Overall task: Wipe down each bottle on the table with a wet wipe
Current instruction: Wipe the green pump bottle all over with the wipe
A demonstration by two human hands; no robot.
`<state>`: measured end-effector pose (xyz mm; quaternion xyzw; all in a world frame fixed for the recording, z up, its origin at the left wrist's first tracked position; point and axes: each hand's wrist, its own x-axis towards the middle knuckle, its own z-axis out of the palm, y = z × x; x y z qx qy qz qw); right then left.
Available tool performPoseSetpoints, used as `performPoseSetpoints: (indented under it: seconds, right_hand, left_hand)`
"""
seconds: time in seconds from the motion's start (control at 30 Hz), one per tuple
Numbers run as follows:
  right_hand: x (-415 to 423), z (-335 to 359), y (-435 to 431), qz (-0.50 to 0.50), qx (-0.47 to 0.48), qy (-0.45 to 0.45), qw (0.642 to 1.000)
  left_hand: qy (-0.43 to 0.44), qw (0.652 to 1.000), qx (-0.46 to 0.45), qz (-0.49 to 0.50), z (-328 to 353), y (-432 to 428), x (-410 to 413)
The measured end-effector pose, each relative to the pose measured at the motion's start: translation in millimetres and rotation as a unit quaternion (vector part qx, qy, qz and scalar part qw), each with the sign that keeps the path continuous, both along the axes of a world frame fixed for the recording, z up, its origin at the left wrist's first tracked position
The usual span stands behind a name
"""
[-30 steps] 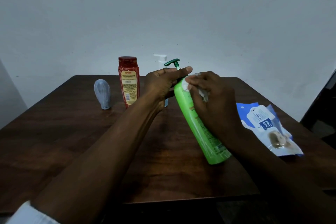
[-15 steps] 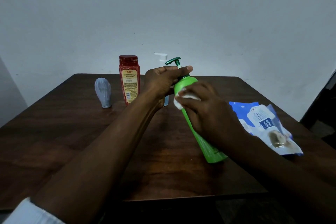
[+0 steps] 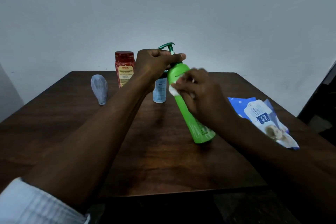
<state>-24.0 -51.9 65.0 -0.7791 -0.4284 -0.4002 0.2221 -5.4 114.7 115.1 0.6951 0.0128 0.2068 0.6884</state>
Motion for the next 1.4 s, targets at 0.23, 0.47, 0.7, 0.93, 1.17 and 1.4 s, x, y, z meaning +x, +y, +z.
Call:
performPoseSetpoints:
  seconds: [0.23, 0.47, 0.7, 0.93, 1.17, 1.4]
  right_hand:
    - [-7, -20, -16, -0.004, -0.039, -0.004, 0.999]
    - [-34, -66, -62, 0.001, -0.097, 0.014, 0.995]
    - [-3, -18, -31, 0.001, 0.007, 0.055, 0.998]
    - [-14, -43, -43, 0.003, -0.051, 0.06, 0.997]
    - [-36, -64, -72, 0.017, -0.079, 0.075, 0.994]
    - [-6, -22, -44, 0.017, 0.005, 0.09, 0.996]
  left_hand:
    - [-0.003, 0.999, 0.031, 0.027, 3, -3, 9]
    - [-0.005, 0.996, 0.065, 0.054, 2, -10, 21]
    - [-0.005, 0.994, 0.087, 0.07, 1, -17, 28]
    - [-0.003, 0.994, 0.08, 0.073, -3, -13, 28]
    - [-0.024, 0.995, 0.069, 0.064, -4, -23, 33]
    - [-0.024, 0.997, 0.065, 0.046, -2, -33, 40]
